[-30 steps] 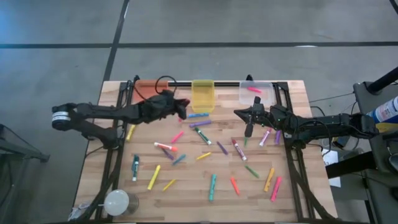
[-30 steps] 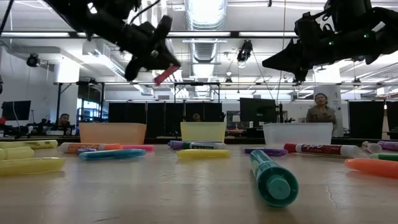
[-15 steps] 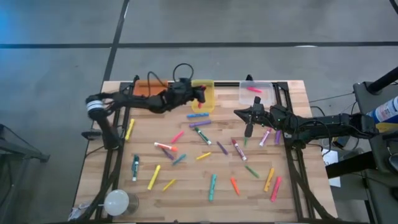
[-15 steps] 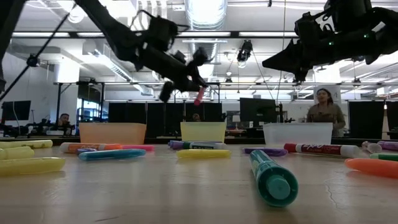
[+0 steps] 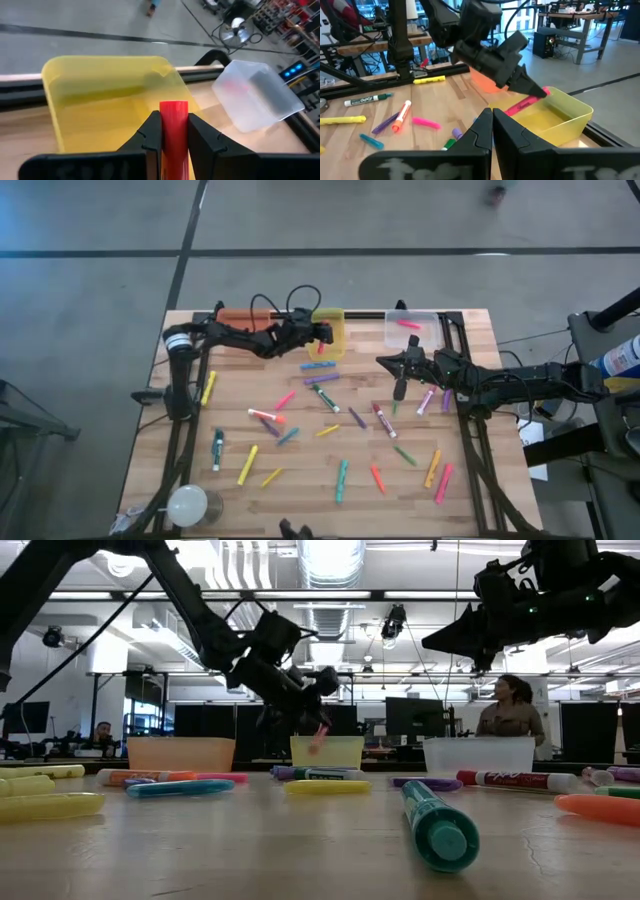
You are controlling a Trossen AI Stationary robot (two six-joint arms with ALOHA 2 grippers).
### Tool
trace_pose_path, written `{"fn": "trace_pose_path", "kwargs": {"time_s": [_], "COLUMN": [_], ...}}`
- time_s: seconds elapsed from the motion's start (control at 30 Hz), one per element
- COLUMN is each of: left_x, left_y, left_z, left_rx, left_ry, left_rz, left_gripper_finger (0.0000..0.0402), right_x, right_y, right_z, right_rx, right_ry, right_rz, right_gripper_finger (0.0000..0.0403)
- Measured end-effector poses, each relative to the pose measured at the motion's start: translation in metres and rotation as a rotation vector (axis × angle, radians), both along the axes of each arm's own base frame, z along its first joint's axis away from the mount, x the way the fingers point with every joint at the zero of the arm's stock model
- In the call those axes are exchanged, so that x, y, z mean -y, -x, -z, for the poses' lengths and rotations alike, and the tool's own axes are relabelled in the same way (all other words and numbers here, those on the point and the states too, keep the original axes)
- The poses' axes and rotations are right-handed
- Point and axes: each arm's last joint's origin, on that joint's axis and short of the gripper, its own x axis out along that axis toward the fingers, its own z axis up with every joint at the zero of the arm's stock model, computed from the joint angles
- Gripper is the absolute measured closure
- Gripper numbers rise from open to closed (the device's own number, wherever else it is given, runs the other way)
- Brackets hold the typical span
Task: Pick & Place Markers
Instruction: Put the left pink highlighter pen into the yellow bin, then put the red white marker pen into the orange bin
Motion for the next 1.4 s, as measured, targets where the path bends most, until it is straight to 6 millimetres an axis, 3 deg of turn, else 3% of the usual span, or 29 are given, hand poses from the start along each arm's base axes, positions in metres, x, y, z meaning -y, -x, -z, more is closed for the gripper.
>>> {"fn": "trace_pose_path", "kwargs": {"time_s": [0.23,0.43,0.6,0.8,0.93,1.07,1.2,1.4], "left_x": [-0.004,-0.006,-0.003,0.008,0.031,0.064,0.095,0.128], "left_y": [0.000,0.003,0.009,0.027,0.044,0.066,0.090,0.130], "left_z": [0.010,0.010,-0.010,-0.051,-0.074,-0.074,-0.054,-0.018], "left_rx": [-0.010,-0.040,-0.079,-0.174,-0.209,-0.209,-0.158,-0.014], "left_ry": [0.014,0.023,-0.020,-0.105,-0.195,-0.281,-0.336,-0.425], "left_rz": [-0.012,-0.018,0.004,0.056,0.123,0.209,0.277,0.336], "left_gripper_finger": [0.0343,0.0293,0.0267,0.0281,0.0314,0.0359,0.0396,0.0398], "right_x": [0.000,0.000,0.000,-0.001,-0.001,-0.001,-0.001,-0.011], "right_y": [0.000,0.000,0.000,0.001,0.001,0.001,0.001,-0.002], "right_z": [0.000,0.001,0.002,0.007,0.009,0.010,0.010,0.012], "right_rx": [0.000,-0.003,-0.014,-0.066,-0.077,-0.081,-0.087,-0.194], "right_ry": [-0.001,-0.004,-0.007,-0.018,-0.040,-0.047,-0.078,-0.138], "right_rz": [0.000,0.000,-0.003,-0.015,-0.017,-0.018,-0.015,-0.046], "right_gripper_finger": [0.0394,0.0394,0.0394,0.0394,0.0394,0.0394,0.0394,0.0394]}}
